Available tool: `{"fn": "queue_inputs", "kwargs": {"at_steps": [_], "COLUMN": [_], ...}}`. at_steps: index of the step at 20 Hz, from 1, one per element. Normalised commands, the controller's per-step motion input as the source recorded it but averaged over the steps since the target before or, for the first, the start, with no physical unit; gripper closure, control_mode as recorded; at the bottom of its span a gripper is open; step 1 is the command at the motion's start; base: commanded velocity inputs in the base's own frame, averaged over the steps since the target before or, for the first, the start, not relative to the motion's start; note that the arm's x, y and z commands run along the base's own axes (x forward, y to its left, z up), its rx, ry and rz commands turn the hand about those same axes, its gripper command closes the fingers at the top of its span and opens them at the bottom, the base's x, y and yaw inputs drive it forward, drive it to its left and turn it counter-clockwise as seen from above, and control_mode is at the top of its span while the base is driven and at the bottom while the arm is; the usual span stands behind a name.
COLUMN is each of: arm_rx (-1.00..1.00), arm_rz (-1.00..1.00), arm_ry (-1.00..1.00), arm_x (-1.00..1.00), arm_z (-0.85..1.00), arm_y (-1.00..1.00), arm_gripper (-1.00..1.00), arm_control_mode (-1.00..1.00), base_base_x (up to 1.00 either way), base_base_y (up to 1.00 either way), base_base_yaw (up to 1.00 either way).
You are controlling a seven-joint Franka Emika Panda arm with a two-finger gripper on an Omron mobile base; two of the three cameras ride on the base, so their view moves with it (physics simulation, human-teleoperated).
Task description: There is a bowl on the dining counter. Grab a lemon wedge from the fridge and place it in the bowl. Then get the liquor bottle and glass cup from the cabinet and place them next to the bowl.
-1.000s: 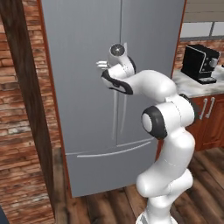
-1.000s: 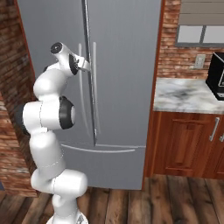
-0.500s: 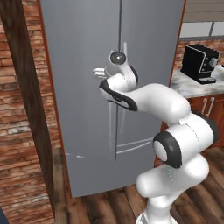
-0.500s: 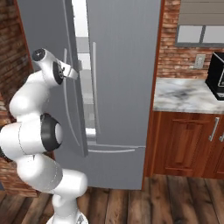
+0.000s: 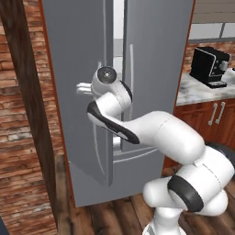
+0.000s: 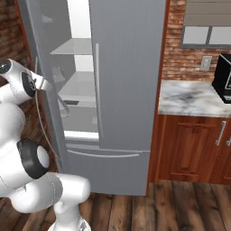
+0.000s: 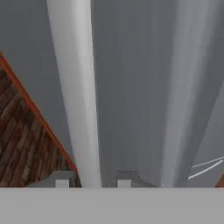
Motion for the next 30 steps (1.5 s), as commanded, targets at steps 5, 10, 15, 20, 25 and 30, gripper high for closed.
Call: {"fn": "queue_inputs", "kwargs": {"at_steps": [5,10,15,20,25,30], "arm_rx": [0.05,0.03,0.09,0.16,0.16,0.15], "arm_rz": [0.04,0.0,0.0,0.0,0.01,0.08], "arm_ry": [0.0,0.0,0.0,0.0,0.0,0.0], "arm_x": [-0.8,-0.92,-1.0,-0.83,-0.04,0.57], "arm_z": [0.25,0.47,0.77,0.83,0.37,0.0], "arm_y": [0.74,-0.13,-0.91,-1.0,-0.97,-0.51], "arm_gripper": [-1.0,-1.0,-1.0,-1.0,-1.0,-1.0], "arm_control_mode": [-1.0,-1.0,-1.0,-1.0,-1.0,-1.0], "base_base_x": [0.0,0.0,0.0,0.0,0.0,0.0], "base_base_y": [0.0,0.0,0.0,0.0,0.0,0.0], "base_base_yaw": [0.0,0.0,0.0,0.0,0.0,0.0]}}
